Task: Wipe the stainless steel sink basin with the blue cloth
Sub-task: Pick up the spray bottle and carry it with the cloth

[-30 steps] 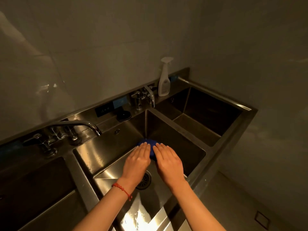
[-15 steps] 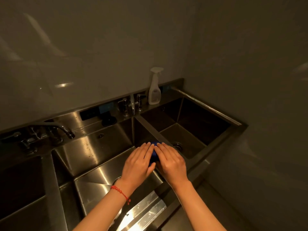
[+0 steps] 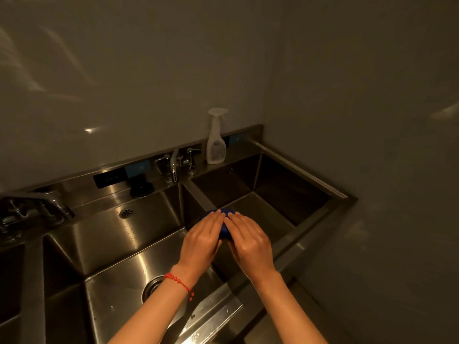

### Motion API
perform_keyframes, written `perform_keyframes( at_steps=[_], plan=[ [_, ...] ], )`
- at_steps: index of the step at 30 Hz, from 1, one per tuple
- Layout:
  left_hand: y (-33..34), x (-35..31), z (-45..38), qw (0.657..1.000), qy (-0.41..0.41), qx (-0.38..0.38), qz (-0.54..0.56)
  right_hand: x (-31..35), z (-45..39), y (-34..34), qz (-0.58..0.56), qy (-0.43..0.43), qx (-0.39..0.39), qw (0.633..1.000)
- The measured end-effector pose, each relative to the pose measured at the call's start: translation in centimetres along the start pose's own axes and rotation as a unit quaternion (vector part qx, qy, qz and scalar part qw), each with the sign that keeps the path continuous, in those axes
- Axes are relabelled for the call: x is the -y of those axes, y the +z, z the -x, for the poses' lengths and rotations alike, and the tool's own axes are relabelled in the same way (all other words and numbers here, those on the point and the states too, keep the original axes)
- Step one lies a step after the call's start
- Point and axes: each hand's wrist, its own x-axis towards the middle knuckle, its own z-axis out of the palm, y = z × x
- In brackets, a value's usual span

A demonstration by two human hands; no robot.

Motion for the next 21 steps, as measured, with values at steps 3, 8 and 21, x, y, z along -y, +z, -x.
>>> perform_keyframes(
  at_steps=[3,8,21],
  plan=[
    [1.3,0.4,-1.4,1.000,0.004,0.000,-0.003,-1.8,-0.6,0.6,-0.002,-0.004,0.010,1.000],
    [3.3,1.1,-4.5,1.000,-0.003,0.009,-0.027,-5.2,-2.3,2.2,-0.012,-0.021,0.042,0.999],
    [8.0,3.8,-13.3,0.996,-0.025,-0.003,-0.083,-14.1,-8.6,6.7,-0.057,-0.068,0.077,0.993]
  ],
)
